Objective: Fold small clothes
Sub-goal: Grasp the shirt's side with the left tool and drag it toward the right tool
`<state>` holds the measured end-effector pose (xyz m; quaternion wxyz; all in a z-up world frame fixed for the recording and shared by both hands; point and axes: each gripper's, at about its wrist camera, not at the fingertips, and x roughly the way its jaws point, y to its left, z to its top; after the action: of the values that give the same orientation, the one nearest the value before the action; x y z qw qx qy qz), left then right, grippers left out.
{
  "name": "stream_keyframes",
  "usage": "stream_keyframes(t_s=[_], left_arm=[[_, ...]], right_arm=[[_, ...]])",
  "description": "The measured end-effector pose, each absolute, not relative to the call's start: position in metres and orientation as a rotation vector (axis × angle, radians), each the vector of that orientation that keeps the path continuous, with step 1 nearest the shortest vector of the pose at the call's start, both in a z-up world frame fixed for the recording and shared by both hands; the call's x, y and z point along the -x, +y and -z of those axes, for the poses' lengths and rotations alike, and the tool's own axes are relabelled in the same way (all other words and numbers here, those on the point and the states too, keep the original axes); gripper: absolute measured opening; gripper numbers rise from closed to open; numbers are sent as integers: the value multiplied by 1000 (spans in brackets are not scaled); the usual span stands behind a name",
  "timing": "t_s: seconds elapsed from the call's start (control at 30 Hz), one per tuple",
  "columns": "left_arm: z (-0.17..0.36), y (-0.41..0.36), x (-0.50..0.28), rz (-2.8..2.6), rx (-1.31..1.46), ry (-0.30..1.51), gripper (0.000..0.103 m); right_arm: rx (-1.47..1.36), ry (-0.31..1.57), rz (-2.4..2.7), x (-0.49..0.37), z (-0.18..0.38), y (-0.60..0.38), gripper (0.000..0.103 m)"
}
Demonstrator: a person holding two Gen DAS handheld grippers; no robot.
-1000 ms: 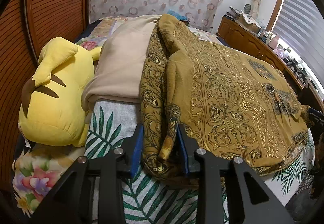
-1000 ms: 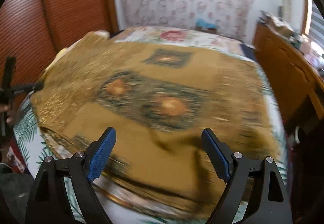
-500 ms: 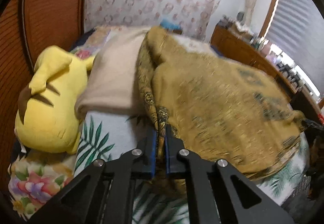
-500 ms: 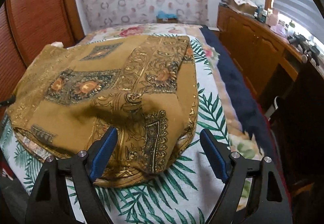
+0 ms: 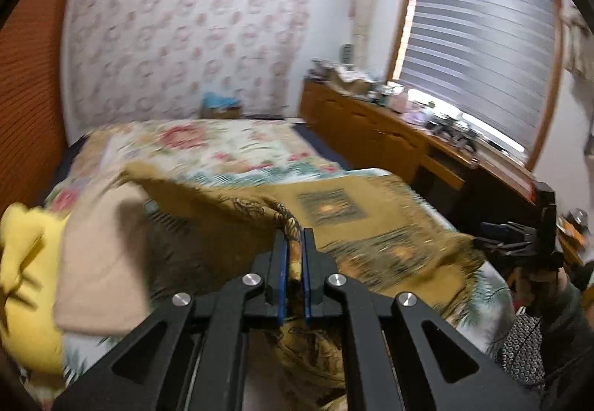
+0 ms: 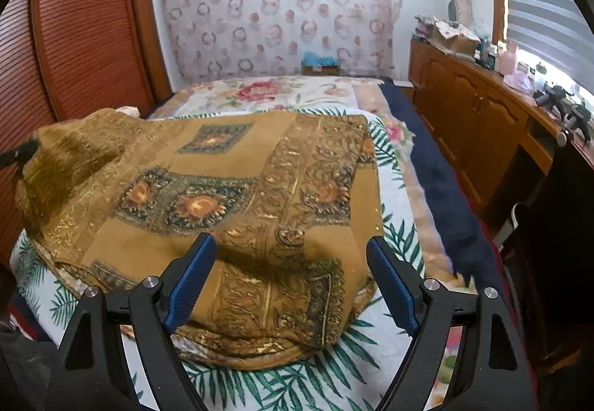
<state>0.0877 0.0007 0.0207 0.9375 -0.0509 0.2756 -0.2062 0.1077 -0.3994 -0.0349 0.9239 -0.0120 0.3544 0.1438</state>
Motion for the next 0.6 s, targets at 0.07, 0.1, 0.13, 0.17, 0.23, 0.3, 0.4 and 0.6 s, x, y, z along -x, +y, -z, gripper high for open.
stream_keyframes(t_s=[0.07,0.1,0.13,0.17,0.23,0.3,0.4,0.6], left_arm=[[-30,-25,-100,479,69,561,4],[-33,-34,-104,497,57,561,4],[-37,-44,-109,515,46,561,4],[-42,-57,-117,539,36,563,4],[-50,-73,-123,570,20,559,4],[-59,-92,-127,609,6,552,4],[-71,-116,-128,657,-8,546,4],[-76,-152,-130,717,-52,587,14]], right_arm=[[32,723,-292,-108,34,-399,85],[34,722,-291,-108,33,-399,85],[36,719,-289,-107,33,-399,85],[37,718,-287,-107,33,-400,85],[43,715,-281,-106,31,-401,85],[48,710,-278,-104,30,-406,85],[46,704,-270,-102,29,-414,85],[30,692,-258,-98,26,-425,85]])
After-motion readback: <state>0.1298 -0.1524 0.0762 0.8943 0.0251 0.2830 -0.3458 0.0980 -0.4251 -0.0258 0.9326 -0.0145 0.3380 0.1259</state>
